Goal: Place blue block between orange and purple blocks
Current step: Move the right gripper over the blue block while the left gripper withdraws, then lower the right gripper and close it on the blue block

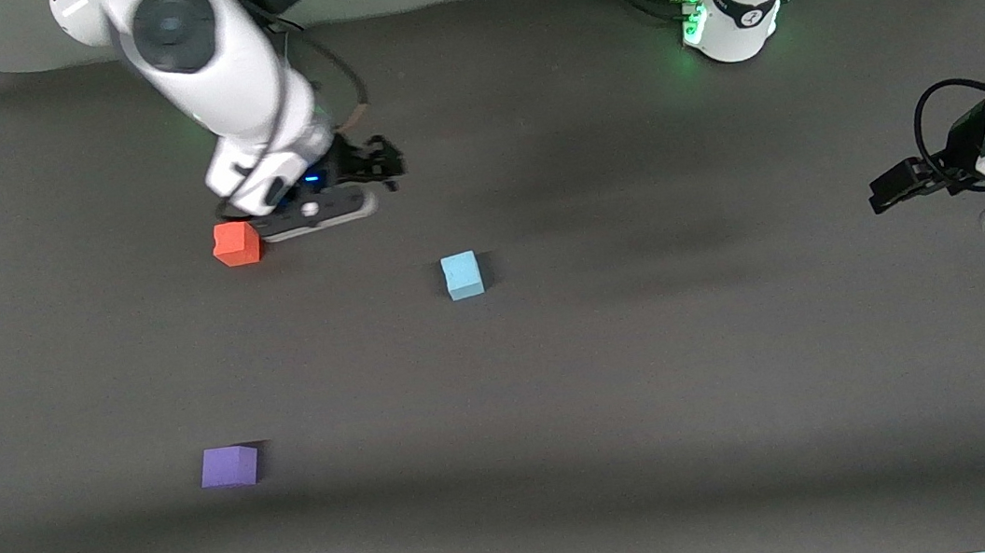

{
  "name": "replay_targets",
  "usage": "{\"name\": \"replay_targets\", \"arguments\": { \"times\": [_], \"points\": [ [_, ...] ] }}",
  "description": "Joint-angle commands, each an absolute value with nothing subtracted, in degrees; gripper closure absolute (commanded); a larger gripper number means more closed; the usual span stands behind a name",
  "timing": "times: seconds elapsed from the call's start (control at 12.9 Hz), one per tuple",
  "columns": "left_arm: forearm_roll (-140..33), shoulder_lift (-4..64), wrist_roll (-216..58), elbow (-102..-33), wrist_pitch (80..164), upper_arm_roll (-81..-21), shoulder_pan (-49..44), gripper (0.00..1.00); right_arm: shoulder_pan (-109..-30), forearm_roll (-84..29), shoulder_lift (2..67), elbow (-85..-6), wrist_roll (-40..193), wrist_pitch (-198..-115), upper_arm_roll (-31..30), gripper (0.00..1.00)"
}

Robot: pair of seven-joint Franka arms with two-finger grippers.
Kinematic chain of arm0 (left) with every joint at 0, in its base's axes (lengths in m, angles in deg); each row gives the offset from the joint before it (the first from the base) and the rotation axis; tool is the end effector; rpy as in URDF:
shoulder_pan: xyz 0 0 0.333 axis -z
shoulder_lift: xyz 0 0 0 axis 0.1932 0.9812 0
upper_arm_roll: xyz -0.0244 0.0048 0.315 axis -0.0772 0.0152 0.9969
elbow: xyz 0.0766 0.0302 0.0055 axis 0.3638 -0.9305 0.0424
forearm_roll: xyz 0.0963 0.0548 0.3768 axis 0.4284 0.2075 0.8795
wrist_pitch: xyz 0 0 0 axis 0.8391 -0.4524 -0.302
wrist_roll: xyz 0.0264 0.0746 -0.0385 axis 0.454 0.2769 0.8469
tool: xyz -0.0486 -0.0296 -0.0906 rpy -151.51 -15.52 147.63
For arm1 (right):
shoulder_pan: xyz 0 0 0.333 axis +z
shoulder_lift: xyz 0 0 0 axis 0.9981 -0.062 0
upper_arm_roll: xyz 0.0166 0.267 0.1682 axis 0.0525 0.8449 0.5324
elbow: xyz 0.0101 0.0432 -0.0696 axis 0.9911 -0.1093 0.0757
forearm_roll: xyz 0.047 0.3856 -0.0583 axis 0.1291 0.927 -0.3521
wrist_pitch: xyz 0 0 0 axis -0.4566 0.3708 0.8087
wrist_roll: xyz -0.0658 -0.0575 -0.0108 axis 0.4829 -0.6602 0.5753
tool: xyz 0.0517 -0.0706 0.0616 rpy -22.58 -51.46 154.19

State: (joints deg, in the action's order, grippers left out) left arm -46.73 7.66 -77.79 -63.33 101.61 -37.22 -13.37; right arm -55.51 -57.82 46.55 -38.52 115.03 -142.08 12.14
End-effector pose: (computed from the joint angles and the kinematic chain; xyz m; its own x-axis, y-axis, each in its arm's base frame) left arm 0.5761 -0.0270 0.5588 0.9945 0.0988 -0.0341 0.1002 -0.9942 0.0390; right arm 0.4863 0.3846 0.5142 0.9931 0.0577 -0.1025 0.0480 -0.9943 -0.0950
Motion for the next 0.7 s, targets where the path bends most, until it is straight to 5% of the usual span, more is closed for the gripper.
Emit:
{"name": "replay_targets", "arguments": {
  "times": [0.0,0.62],
  "points": [
    [-46.6,6.1,-81.6,-63.3,98.9,-37.1,-14.3,0.00,-52.7,-56.9,38.9,-33.0,117.7,-144.8,11.4,0.00],
    [-45.0,5.9,-81.8,-60.0,96.3,-31.0,-8.1,0.00,-51.7,-64.2,26.3,-37.6,117.1,-162.8,11.0,0.00]
  ]
}}
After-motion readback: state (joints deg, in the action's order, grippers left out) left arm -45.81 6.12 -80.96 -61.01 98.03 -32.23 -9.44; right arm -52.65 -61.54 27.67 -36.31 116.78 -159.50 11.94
